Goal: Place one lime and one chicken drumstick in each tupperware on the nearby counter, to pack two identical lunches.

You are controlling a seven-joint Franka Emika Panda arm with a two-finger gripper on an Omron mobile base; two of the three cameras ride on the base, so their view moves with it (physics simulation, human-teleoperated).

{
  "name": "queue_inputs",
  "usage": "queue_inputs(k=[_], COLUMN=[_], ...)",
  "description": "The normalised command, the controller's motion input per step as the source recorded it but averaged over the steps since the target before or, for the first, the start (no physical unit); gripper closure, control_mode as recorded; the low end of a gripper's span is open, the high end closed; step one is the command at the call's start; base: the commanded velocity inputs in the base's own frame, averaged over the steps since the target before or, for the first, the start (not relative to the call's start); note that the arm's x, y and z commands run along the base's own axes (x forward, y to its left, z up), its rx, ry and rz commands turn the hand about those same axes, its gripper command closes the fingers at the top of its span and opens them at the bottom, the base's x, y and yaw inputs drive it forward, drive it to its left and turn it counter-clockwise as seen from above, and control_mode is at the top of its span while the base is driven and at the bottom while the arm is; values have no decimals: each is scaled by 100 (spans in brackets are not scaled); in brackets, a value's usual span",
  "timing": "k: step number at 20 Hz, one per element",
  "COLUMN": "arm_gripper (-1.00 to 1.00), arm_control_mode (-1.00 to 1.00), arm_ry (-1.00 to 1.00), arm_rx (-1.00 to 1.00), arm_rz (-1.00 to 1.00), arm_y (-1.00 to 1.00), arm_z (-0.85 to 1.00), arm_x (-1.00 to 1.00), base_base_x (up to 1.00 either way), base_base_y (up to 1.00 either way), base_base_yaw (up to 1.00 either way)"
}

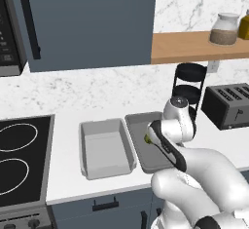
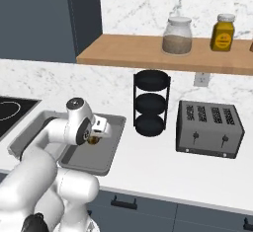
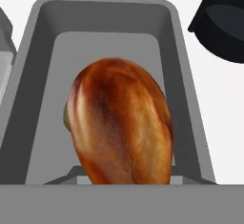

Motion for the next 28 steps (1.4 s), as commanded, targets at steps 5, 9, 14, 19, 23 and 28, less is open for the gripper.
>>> queue_inputs(k=[5, 9, 14, 19, 23, 28], arm_gripper=[100, 100, -100, -100, -100, -100], arm_control_mode=[-100, -100, -100, -100, -100, -100], arm_ry=[10, 4, 0, -3, -14, -22], arm_rx=[0, 0, 0, -1, -1, 0], arm_rz=[0, 0, 0, 0, -6, -8], arm_y=[7, 3, 0, 13, 8, -9], arm_z=[-43, -52, -42, -9, 16, 34], arm_x=[42, 40, 26, -10, -57, -65], base_base_x=[0, 0, 0, 0, 0, 0], base_base_y=[0, 0, 0, 0, 0, 0], base_base_yaw=[0, 0, 0, 0, 0, 0])
